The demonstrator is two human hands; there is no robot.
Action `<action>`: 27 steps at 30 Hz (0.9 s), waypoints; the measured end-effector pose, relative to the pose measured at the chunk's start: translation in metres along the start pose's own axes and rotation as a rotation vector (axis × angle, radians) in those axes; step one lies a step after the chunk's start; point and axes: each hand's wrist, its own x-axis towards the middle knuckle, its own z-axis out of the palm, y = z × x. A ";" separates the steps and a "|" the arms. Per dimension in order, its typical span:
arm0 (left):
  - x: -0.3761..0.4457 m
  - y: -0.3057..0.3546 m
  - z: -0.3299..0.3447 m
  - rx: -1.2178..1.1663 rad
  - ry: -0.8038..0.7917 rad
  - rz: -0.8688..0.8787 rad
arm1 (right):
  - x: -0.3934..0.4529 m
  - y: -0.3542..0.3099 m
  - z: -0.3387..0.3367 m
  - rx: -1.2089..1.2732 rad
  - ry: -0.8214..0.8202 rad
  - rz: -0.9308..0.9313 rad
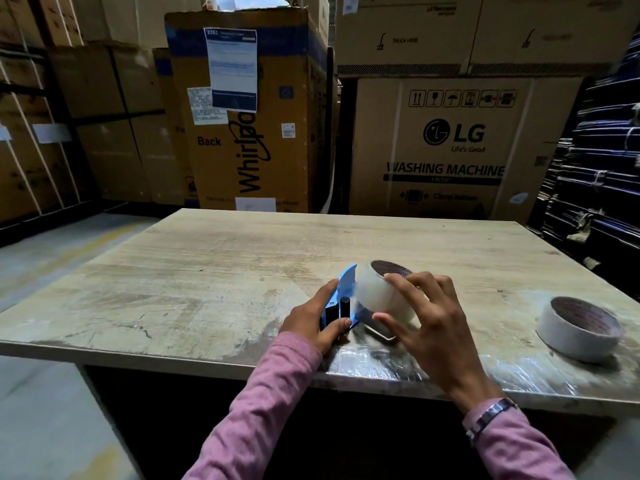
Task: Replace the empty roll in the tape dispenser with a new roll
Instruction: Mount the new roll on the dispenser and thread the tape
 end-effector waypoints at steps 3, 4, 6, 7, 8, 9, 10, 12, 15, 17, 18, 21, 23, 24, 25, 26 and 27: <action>0.000 -0.002 0.000 -0.007 -0.008 -0.022 | 0.008 0.005 -0.003 0.009 -0.045 -0.015; 0.000 -0.002 0.000 -0.008 -0.008 -0.024 | 0.011 0.005 -0.004 0.000 -0.067 -0.013; -0.001 -0.001 0.000 -0.015 -0.006 -0.022 | 0.017 0.003 -0.006 -0.048 -0.103 -0.008; -0.001 0.000 0.000 -0.018 -0.002 -0.020 | 0.019 0.001 -0.006 -0.083 -0.109 -0.012; -0.001 0.000 0.000 -0.021 0.001 -0.020 | 0.019 -0.001 -0.007 -0.118 -0.108 -0.019; -0.002 0.001 0.000 -0.026 0.003 -0.020 | 0.019 -0.003 -0.007 -0.149 -0.102 -0.027; -0.002 0.001 0.000 -0.028 0.002 -0.020 | 0.018 -0.005 -0.006 -0.174 -0.094 -0.032; -0.002 0.002 0.000 -0.026 -0.002 -0.024 | 0.013 -0.007 -0.001 -0.207 -0.086 -0.026; -0.002 0.000 0.001 -0.036 -0.010 -0.033 | 0.004 -0.007 0.007 -0.221 -0.063 0.013; -0.002 -0.001 0.001 -0.040 -0.006 -0.030 | 0.002 -0.006 0.010 -0.225 -0.049 0.026; -0.002 -0.001 0.001 -0.039 -0.004 -0.028 | 0.001 -0.007 0.010 -0.230 -0.047 0.028; -0.001 0.000 0.001 -0.031 -0.001 -0.027 | 0.005 -0.011 0.011 -0.285 -0.046 0.041; -0.001 0.001 0.001 -0.029 0.001 -0.027 | 0.010 -0.015 0.012 -0.335 -0.045 0.065; -0.001 0.001 0.001 -0.029 0.001 -0.027 | 0.013 -0.017 0.013 -0.353 -0.047 0.080; -0.002 0.001 0.000 -0.031 0.002 -0.025 | 0.016 -0.018 0.013 -0.363 -0.050 0.096; -0.002 0.001 0.001 -0.031 0.000 -0.022 | 0.018 -0.019 0.014 -0.369 -0.054 0.108; -0.003 0.001 0.001 -0.032 0.000 -0.018 | 0.019 -0.020 0.014 -0.376 -0.057 0.112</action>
